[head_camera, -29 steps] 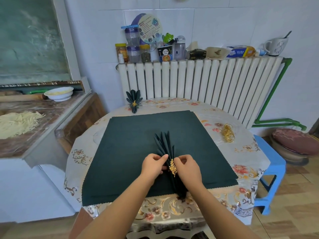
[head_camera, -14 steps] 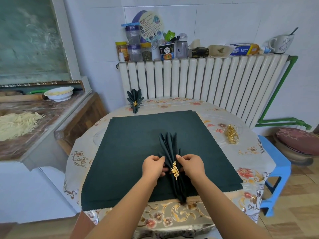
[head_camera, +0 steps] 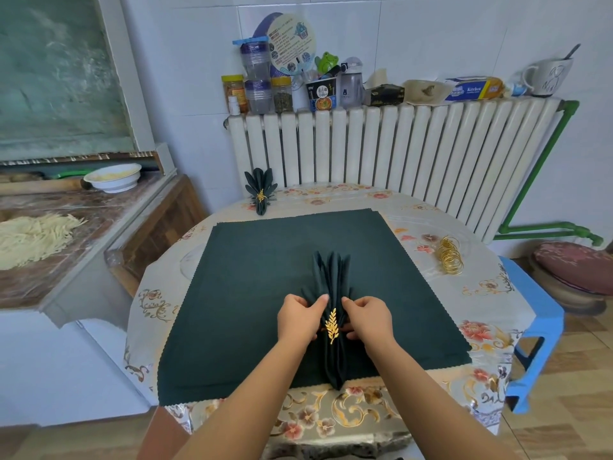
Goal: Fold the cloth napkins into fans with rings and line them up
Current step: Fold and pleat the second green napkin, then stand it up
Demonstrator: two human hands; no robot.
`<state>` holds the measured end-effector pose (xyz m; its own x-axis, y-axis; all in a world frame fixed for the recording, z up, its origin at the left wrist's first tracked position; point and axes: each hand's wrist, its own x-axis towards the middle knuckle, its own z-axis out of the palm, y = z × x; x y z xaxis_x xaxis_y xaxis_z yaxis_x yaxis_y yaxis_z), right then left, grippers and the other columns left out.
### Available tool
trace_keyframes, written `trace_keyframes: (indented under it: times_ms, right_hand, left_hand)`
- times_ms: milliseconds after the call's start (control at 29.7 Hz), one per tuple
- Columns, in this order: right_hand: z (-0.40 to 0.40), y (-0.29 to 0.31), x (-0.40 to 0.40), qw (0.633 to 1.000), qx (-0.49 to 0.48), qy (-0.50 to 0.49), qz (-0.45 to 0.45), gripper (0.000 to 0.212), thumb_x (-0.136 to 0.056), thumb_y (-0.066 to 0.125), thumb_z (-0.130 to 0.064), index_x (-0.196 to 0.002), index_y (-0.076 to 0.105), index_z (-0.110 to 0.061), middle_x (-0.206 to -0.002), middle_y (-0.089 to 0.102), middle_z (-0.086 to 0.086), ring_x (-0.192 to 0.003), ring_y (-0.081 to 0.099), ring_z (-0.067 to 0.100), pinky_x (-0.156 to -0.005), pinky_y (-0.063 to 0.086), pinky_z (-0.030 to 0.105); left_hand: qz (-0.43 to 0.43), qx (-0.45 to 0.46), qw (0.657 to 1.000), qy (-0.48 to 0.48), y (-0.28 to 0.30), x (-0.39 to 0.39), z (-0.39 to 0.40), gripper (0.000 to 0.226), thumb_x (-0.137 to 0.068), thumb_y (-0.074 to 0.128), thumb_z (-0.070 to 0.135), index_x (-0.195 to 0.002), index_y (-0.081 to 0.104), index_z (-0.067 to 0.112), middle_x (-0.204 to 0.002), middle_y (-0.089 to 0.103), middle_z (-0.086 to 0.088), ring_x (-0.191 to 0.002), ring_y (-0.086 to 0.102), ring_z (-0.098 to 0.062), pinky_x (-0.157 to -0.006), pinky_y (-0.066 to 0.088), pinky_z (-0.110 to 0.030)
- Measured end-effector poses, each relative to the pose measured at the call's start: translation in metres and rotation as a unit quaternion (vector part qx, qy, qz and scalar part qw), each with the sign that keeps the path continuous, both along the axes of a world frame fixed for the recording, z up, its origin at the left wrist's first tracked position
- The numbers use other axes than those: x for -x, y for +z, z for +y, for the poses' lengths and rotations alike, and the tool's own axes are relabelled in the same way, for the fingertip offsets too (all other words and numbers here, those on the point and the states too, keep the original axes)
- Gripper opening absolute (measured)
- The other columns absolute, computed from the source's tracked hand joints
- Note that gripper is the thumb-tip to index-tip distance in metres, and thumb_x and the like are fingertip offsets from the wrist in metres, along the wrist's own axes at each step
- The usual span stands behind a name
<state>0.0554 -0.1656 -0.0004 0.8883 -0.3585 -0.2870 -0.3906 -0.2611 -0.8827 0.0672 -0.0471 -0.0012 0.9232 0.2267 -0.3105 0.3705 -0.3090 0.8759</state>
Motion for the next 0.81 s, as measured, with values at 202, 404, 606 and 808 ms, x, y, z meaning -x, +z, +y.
trace_keyframes:
  times_ms: [202, 404, 606, 808]
  right_hand:
    - [-0.001, 0.000, 0.001, 1.000, -0.019, -0.011, 0.003, 0.033, -0.095, 0.052, -0.025, -0.065, 0.050, -0.010, -0.062, 0.063, 0.005, -0.061, 0.069, 0.024, -0.061, 0.055, 0.032]
    - [0.000, 0.000, 0.005, 1.000, -0.020, -0.007, 0.010, 0.025, -0.095, 0.053, -0.031, -0.085, 0.060, -0.009, -0.074, 0.065, 0.004, -0.065, 0.068, 0.021, -0.069, 0.057, 0.034]
    - [0.001, 0.000, 0.007, 0.998, 0.045, 0.035, 0.026, 0.038, -0.089, 0.058, -0.036, -0.082, 0.070, -0.001, -0.077, 0.071, 0.010, -0.076, 0.069, 0.026, -0.074, 0.057, 0.042]
    - [0.000, 0.005, -0.013, 1.000, 0.025, 0.003, 0.002, 0.039, -0.089, 0.058, -0.038, -0.077, 0.071, -0.004, -0.074, 0.071, 0.009, -0.076, 0.069, 0.028, -0.073, 0.056, 0.042]
  left_hand:
    - [0.055, 0.144, 0.986, 0.066, -0.006, -0.007, 0.009, 0.010, -0.093, 0.058, 0.013, -0.093, 0.053, 0.004, -0.096, 0.061, -0.013, -0.075, 0.066, -0.024, -0.047, 0.053, -0.027]
    - [0.064, 0.165, 0.983, 0.037, 0.000, 0.001, 0.015, 0.029, -0.093, 0.062, 0.021, -0.109, 0.057, -0.002, -0.101, 0.067, -0.015, -0.079, 0.069, -0.024, -0.049, 0.053, -0.026]
    - [0.052, 0.055, 0.996, -0.056, 0.006, 0.009, 0.016, 0.024, -0.091, 0.064, 0.027, -0.084, 0.059, 0.006, -0.086, 0.067, -0.012, -0.075, 0.069, -0.024, -0.067, 0.060, -0.036]
    - [0.050, 0.134, 0.989, -0.022, 0.014, -0.006, 0.011, 0.019, -0.094, 0.060, 0.020, -0.095, 0.059, 0.001, -0.088, 0.066, -0.013, -0.074, 0.067, -0.022, -0.056, 0.057, -0.029]
